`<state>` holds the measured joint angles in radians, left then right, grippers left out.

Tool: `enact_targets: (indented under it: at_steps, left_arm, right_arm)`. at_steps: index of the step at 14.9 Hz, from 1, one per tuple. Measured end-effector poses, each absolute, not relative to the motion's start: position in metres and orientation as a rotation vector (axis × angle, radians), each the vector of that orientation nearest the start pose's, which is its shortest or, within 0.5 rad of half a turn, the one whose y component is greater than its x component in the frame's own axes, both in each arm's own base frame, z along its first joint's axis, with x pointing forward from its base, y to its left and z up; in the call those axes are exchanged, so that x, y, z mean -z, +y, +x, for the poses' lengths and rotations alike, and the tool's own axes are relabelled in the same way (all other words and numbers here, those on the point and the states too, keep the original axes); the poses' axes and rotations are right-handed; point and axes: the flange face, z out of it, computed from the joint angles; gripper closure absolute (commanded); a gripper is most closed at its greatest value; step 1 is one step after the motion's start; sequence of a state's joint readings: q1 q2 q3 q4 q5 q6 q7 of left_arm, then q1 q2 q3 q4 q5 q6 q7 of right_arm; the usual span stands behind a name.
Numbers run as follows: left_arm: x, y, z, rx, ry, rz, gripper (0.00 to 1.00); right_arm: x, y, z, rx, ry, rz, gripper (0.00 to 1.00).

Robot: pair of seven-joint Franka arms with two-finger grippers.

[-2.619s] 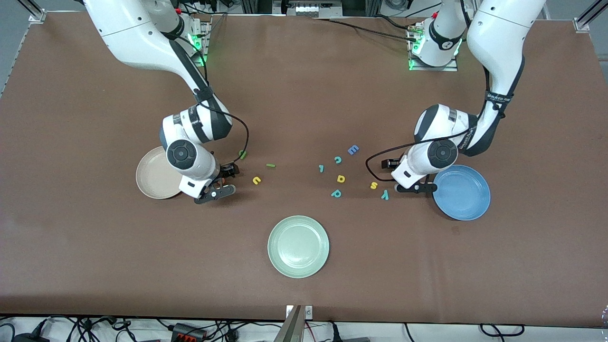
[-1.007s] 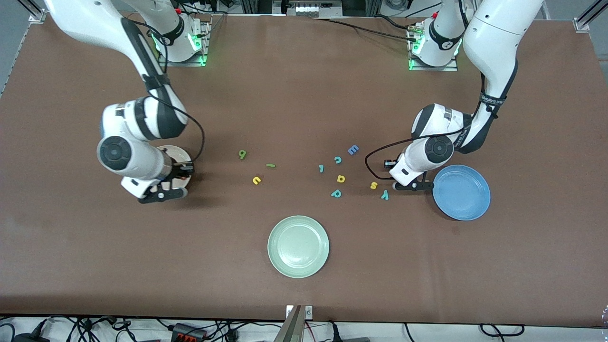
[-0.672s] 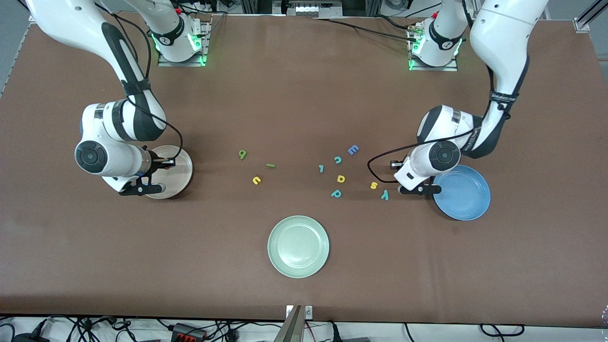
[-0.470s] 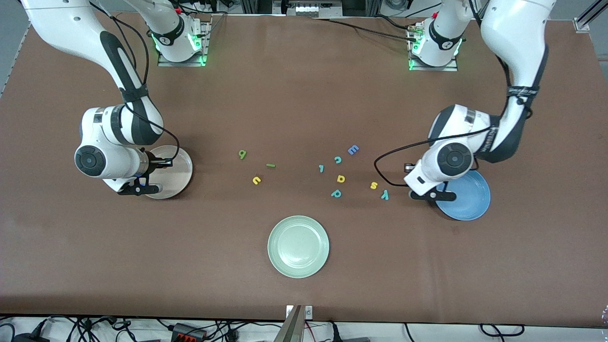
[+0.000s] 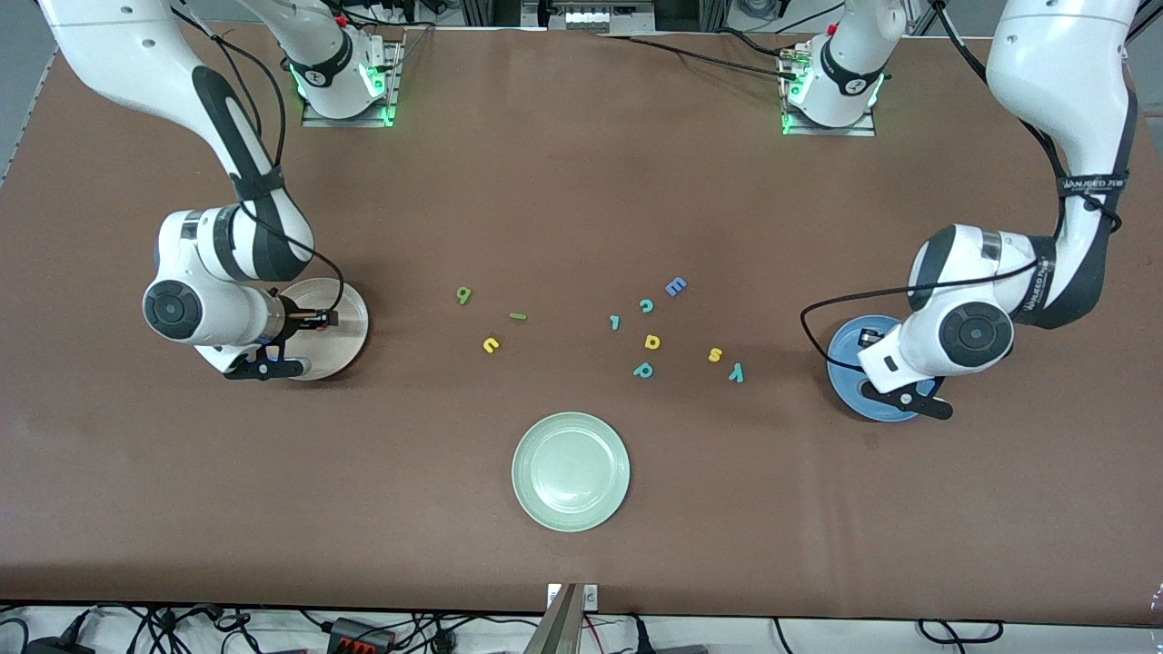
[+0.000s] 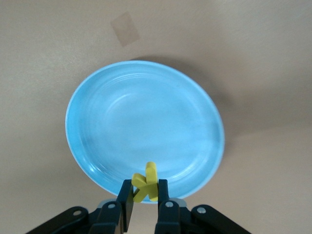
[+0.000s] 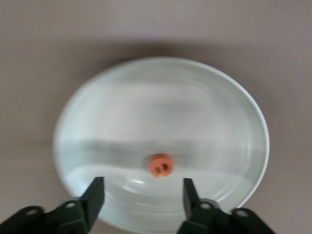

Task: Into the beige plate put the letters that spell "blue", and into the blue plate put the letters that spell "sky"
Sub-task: 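Drop the e on the beige plate while the left gripper drops k on blue, then reach the right gripper to the green b while the left gripper reaches cyan y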

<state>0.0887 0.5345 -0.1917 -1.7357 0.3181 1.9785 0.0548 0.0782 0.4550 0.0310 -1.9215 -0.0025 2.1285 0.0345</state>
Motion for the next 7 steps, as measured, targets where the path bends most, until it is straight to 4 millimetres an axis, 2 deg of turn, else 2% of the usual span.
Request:
enact_targets:
  at_steps: [1, 2, 4, 5, 7]
  left_arm:
    - [-0.245, -0.032, 0.634, -0.415, 0.463, -2.906, 0.37]
    - [-0.235, -0.029, 0.634, -0.420, 0.463, -2.912, 0.00]
    - [-0.223, -0.027, 0.634, -0.427, 0.464, -2.920, 0.00]
    - [-0.222, -0.029, 0.635, -0.425, 0.470, -2.922, 0.00]
    - [-0.227, -0.037, 0.637, -0.406, 0.486, -2.926, 0.00]
  right_arm:
    - [-0.249, 0.085, 0.594, -0.357, -0.130, -3.121, 0.00]
    - [-0.259, 0.112, 0.590, -0.332, -0.119, -3.125, 0.00]
    - [-0.269, 0.176, 0.576, -0.297, -0.109, -3.142, 0.00]
    - [-0.267, 0.206, 0.566, -0.286, -0.142, -3.146, 0.00]
    - [-0.254, 0.251, 0.544, -0.283, -0.284, -3.143, 0.00]
